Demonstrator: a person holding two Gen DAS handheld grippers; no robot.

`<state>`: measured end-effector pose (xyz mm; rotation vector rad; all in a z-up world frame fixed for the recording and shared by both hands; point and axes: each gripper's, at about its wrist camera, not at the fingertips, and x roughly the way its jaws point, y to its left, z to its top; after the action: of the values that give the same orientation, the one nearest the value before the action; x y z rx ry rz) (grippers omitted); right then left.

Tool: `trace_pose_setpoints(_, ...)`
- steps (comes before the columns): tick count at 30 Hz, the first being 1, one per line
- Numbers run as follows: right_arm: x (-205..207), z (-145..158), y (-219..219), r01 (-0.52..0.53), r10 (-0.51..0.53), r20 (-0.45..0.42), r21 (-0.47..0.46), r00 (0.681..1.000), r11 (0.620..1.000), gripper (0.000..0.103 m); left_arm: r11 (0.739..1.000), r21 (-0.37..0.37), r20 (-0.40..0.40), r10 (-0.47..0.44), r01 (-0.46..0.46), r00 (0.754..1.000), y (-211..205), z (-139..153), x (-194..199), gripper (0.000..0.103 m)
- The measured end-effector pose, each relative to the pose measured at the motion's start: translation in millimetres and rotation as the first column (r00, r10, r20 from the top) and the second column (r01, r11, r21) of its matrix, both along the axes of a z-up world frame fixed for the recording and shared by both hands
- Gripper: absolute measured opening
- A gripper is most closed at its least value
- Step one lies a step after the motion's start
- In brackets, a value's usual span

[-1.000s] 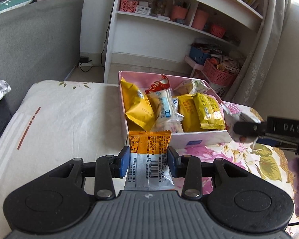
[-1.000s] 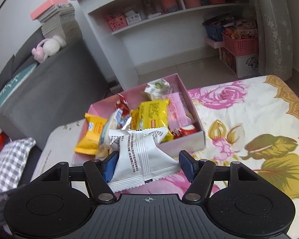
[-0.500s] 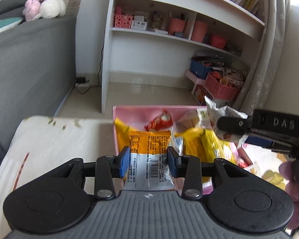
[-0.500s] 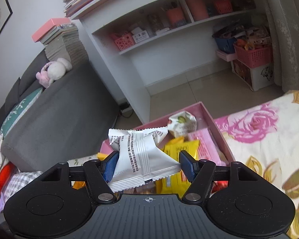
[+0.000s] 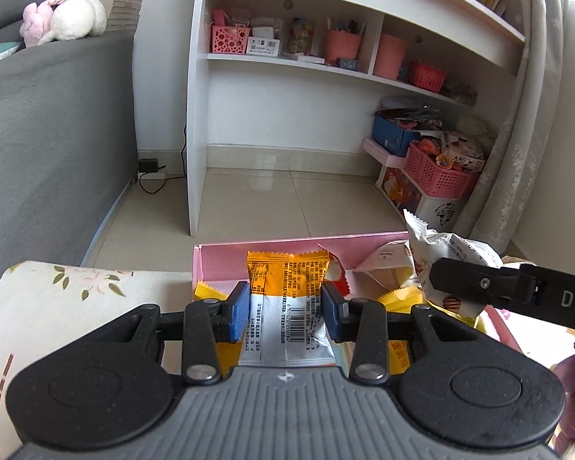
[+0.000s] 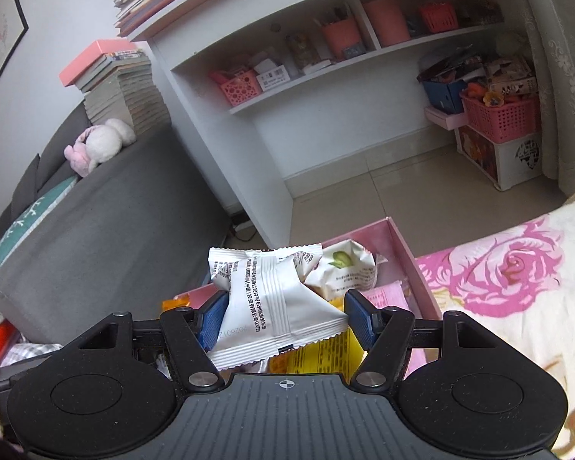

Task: Organize snacks
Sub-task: 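Carry the orange pack and white pillow pack into the pink box and open both tools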

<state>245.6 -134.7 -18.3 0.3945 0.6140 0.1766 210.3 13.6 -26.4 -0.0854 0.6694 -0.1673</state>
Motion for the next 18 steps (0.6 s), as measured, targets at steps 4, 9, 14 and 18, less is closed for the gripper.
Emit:
trace_pose_setpoints(4, 4.9, -1.8, 1.7, -0.003, 0.003, 0.014, -0.011, 1.0, 1.0, 0.066, 1.0, 0.0, -0.003, 0.008, -0.008, 1.0, -0.3, -3.1, 5.9, 0.036)
trace_pose_setpoints(9, 9.0, -4.7, 1.6, -0.006, 0.006, 0.017, -0.007, 1.0, 1.0, 0.066, 1.0, 0.007, -0.004, 0.01, -0.01, 1.0, -1.8, -7.0, 11.2, 0.036)
trace_pose_setpoints(14, 9.0, -5.8, -0.2, -0.013, 0.013, 0.032, 0.002, 0.999, 1.0, 0.068, 1.0, 0.01, 0.001, 0.007, -0.007, 1.0, -3.0, -8.8, 13.4, 0.038)
trace_pose_setpoints(18, 5.2, -3.0, -4.1, -0.006, 0.005, 0.057, 0.019, 0.998, 1.0, 0.083, 1.0, -0.015, 0.015, 0.025, -0.024, 1.0, -0.9, -10.1, 11.0, 0.063)
